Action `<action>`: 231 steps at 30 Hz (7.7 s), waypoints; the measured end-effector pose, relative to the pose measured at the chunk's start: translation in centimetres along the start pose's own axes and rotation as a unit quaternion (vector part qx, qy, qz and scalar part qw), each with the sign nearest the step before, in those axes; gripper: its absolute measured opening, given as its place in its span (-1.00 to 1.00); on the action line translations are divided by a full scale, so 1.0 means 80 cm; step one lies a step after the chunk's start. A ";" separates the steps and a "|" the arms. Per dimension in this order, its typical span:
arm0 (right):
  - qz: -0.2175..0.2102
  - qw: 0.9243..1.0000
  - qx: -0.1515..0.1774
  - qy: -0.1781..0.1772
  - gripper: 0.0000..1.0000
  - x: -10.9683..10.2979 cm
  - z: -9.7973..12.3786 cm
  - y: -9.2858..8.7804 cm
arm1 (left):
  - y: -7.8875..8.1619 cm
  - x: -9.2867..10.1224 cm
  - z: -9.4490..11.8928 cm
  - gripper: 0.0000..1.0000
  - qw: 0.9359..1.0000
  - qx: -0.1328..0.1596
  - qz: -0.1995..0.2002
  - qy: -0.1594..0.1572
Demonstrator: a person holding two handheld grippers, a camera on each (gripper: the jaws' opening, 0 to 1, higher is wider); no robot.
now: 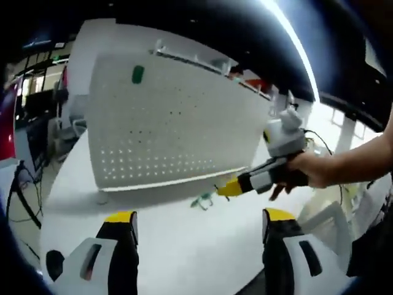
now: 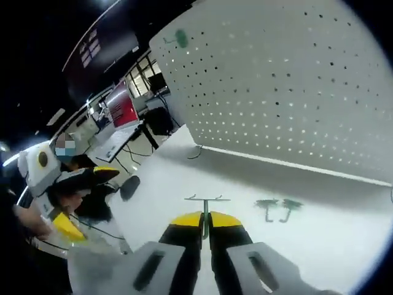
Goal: Insert the hook assembly into the mounting plate slot until the hook locks in place.
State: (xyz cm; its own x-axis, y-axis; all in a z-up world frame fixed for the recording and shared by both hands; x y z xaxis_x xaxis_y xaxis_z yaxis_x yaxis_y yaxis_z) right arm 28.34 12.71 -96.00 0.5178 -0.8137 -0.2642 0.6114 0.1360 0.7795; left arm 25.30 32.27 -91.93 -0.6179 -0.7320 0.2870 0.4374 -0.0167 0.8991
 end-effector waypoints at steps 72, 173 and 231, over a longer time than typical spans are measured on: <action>-0.122 0.969 0.096 0.190 -0.93 -0.067 0.051 0.029 | 0.041 0.032 -0.024 -0.97 0.985 -0.039 -0.091 -0.142; 0.214 0.965 0.150 0.019 -1.00 -0.129 0.082 0.047 | 0.035 0.044 0.046 0.39 0.989 0.007 0.110 -0.100; 0.119 0.905 0.351 -0.208 -1.00 -0.048 0.018 0.179 | 0.018 0.015 0.047 1.00 0.997 -0.016 0.058 -0.049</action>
State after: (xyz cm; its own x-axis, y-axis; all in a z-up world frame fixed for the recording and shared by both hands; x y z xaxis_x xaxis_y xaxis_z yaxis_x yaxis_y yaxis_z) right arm 34.25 17.01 -82.99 0.2244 -0.9711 0.0810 -0.0934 0.0613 0.9937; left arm 22.76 33.92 -89.04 -0.6221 -0.6601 0.4211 0.5299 0.0409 0.8470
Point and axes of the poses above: the point that each gripper's makers call its tool centre point, and the gripper's own axes: z roughly backward along the fingers, x roughly to its right, y roughly out of its top, the point moved 8 cm from there along z, roughly backward along the fingers, and after that the axes turned 9 degrees about z, right-handed, at the moved point
